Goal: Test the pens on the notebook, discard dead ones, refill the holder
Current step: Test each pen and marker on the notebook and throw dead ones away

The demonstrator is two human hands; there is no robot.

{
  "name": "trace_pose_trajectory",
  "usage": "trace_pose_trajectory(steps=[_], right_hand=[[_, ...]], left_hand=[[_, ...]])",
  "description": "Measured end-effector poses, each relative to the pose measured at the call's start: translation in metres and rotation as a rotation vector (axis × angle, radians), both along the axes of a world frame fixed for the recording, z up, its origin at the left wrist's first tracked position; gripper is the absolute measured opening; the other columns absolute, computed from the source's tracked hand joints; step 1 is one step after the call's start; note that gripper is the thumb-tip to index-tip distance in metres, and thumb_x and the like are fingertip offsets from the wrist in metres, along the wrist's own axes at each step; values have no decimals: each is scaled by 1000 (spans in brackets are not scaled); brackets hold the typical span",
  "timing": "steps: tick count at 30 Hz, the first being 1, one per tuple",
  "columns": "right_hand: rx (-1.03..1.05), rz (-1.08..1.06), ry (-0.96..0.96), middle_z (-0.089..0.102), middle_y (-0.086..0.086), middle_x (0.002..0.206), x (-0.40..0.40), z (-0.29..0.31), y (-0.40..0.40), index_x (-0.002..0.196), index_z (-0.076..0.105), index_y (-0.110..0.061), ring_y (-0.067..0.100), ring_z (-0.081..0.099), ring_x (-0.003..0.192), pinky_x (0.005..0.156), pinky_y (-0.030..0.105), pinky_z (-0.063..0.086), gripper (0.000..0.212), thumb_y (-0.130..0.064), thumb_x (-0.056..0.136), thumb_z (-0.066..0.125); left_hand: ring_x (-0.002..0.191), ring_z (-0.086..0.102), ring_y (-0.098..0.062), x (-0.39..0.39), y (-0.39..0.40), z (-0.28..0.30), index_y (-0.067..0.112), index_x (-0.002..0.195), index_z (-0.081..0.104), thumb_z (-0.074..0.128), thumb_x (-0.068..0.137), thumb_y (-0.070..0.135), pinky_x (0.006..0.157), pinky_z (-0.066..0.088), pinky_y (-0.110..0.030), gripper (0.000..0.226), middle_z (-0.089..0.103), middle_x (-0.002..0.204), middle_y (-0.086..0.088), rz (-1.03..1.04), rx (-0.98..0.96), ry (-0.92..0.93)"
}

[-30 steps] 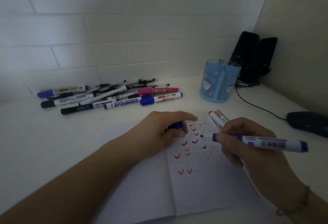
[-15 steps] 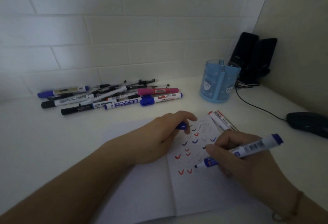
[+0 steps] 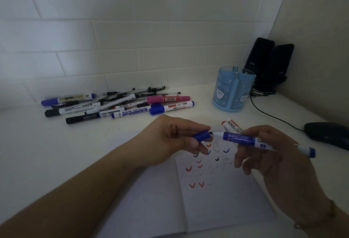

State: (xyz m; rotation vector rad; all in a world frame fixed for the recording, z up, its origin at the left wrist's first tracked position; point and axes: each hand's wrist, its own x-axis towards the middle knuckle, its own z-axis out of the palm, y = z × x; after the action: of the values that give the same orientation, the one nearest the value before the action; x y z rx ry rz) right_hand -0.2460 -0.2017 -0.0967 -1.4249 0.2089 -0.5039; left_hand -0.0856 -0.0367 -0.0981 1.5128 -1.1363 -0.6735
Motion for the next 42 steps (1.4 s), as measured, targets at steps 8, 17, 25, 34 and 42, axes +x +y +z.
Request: trace_pose_trajectory(steps=[8, 17, 25, 34, 42], right_hand=[[10, -59, -40, 60, 17, 54, -2, -3, -5, 66, 71, -13, 27, 55, 44, 45, 29, 41, 25, -37, 68, 65], [170, 232, -12, 56, 14, 50, -1, -3, 1, 67, 66, -9, 28, 56, 44, 40, 25, 44, 46, -51, 56, 80], [207, 203, -199, 55, 8, 43, -3, 2, 21, 57, 63, -17, 22, 55, 40, 44, 28, 39, 29, -44, 66, 68], [-268, -56, -83, 60, 8, 52, 0, 15, 31, 74, 67, -14, 20, 53, 42, 38, 21, 38, 28, -42, 77, 65], [-302, -17, -12, 64, 5, 63, -13, 16, 26, 90, 62, -12, 21, 56, 52, 44, 29, 41, 8, -7, 90, 56]], left_hand=[[84, 73, -19, 2, -1, -3, 21, 115, 64, 54, 91, 1, 76, 57, -27, 33, 74, 105, -1, -17, -31, 17], [74, 72, -18, -7, -1, -2, 14, 104, 72, 68, 81, 19, 67, 58, -27, 25, 74, 92, -6, -293, -97, 274], [64, 72, -17, -26, 1, 7, 7, 101, 72, 71, 79, 22, 58, 59, -27, 26, 74, 80, -7, -383, -309, 364], [67, 66, -17, -3, 11, 14, 20, 104, 71, 64, 88, 32, 61, 55, -31, 22, 71, 83, -3, 1, -138, -258], [71, 57, -2, -26, 72, 48, 29, 103, 66, 60, 89, 44, 63, 46, -15, 22, 66, 87, 14, 294, 178, -1055]])
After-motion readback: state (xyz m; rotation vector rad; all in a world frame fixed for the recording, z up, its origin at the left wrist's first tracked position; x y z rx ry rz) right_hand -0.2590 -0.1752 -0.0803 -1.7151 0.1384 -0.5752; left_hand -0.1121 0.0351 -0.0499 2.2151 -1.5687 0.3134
